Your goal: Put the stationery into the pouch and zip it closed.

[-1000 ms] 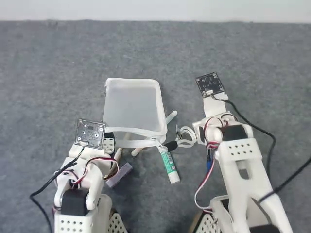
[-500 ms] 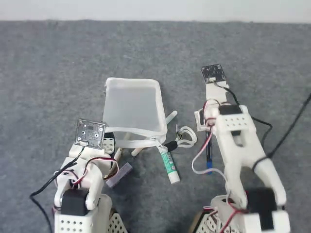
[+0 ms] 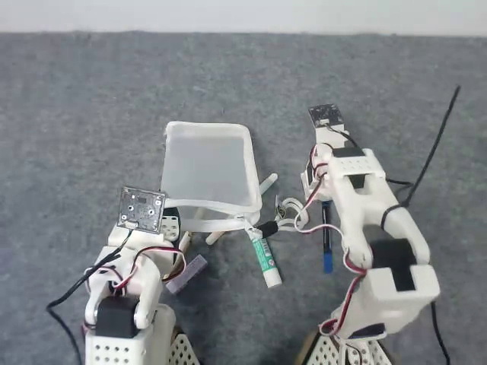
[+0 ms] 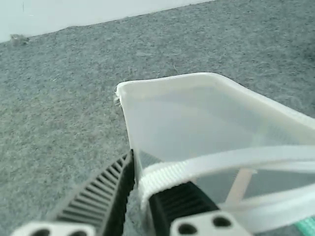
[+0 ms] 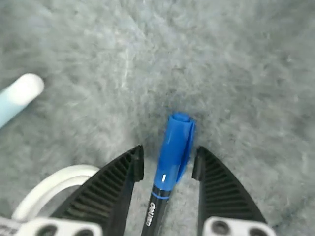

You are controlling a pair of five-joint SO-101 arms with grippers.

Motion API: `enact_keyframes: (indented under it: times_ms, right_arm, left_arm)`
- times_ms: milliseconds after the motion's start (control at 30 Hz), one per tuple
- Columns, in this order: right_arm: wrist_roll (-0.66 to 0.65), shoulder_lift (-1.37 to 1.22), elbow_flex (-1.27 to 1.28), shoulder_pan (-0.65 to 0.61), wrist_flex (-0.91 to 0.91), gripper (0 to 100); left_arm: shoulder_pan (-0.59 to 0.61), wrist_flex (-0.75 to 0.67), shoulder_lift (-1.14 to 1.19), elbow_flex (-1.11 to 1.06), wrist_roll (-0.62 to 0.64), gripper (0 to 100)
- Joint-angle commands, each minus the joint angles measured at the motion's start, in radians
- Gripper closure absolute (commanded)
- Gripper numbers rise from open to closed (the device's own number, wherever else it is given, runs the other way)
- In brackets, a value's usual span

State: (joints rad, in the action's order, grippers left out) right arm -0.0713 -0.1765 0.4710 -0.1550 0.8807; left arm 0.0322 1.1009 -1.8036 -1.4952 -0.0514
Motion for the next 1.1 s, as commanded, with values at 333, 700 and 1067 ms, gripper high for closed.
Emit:
enact_keyframes:
  times_ms: [333,700,1067]
  right_arm:
    - [0.015,0.044,-0.135,0.048,0.150,99.1]
    - [0.017,0.120,-0.078,0.039,0.148,99.1]
    - [0.015,0.113,-0.077,0.044,0.127,99.1]
  left_arm:
    - [-0.003,0.005,-0.020,0.099,-0.006,99]
    - [-0.009,0.006,-0.018,0.248,0.025,98]
    - [-0.094,0.006,0.305,0.467,-0.029,99]
